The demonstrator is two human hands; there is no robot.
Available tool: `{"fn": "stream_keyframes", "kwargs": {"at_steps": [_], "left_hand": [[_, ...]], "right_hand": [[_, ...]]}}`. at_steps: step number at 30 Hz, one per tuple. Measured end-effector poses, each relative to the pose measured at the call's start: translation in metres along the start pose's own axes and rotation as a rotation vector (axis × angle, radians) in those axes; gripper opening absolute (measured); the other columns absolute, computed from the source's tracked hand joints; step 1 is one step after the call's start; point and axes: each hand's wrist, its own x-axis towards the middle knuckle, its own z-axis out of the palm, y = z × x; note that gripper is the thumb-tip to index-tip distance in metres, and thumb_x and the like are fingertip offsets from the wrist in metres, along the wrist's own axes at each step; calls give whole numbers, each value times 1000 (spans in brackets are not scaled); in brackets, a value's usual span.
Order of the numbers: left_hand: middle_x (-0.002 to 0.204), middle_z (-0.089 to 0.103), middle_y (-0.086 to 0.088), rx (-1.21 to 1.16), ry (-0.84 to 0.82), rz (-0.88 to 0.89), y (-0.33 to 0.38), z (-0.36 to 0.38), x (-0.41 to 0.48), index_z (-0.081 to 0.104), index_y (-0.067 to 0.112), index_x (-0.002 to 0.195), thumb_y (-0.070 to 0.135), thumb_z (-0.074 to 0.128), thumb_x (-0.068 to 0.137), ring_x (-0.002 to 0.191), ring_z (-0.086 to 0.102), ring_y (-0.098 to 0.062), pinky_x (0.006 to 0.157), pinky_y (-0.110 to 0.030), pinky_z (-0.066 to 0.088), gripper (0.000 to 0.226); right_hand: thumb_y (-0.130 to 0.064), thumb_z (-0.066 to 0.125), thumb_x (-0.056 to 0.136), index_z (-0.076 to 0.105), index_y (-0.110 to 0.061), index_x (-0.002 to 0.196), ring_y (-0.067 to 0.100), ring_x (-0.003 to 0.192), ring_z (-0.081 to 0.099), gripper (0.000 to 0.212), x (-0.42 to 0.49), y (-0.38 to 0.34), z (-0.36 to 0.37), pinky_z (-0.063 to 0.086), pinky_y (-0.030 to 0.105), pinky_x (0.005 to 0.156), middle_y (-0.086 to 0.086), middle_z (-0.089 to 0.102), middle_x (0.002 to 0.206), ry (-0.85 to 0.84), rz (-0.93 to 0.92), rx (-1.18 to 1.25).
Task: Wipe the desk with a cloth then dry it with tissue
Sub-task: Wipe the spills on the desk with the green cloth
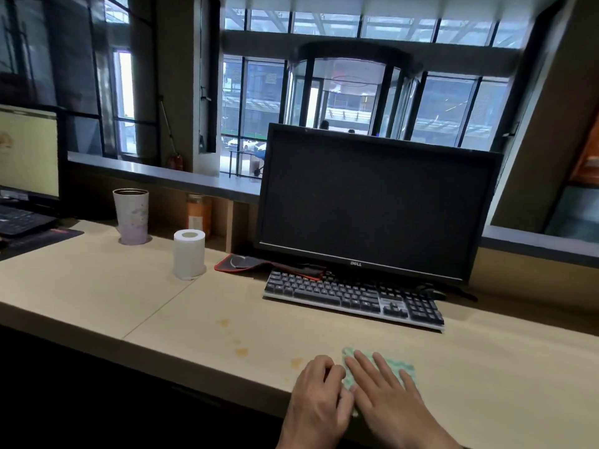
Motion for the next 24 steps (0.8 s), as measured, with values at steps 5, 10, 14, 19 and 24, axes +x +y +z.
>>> {"fn": "stream_keyframes", "kwargs": {"at_steps": [5,10,14,19,24], "left_hand": [[94,51,-1,36,-39,5,2,-1,-4,59,15,93,19,59,88,79,54,-18,69,-30,50,6],[95,51,-2,48,-59,26,1,-1,-8,59,13,93,18,56,90,80,54,-20,69,-32,50,6],[95,51,-4,59,-34,37,1,0,-7,59,13,94,16,56,91,80,54,-21,68,-35,52,6],[92,51,-5,88,-21,29,4,-1,-6,61,9,88,13,54,90,77,52,-23,66,-38,51,8],[91,52,-6,112,-18,25,8,-3,-4,61,9,87,12,54,90,75,51,-24,65,-38,49,9]], "right_hand": [[-41,12,111,-8,-35,164,15,156,-20,57,29,3,-11,-9,52,124,-16,-18,170,3,2,73],[-41,12,111,-8,-34,164,16,155,-23,57,18,2,0,-11,51,124,-15,-19,169,12,-18,71],[-43,12,110,-7,-37,164,13,155,-22,57,18,3,-2,-11,50,125,-17,-18,169,18,-20,88],[-44,12,109,-3,-34,165,15,157,-16,59,64,10,-19,-10,52,125,-13,-13,171,30,12,134],[-47,14,109,0,-36,165,14,158,-12,59,82,34,-25,-6,50,126,-14,-9,172,21,25,146]]}}
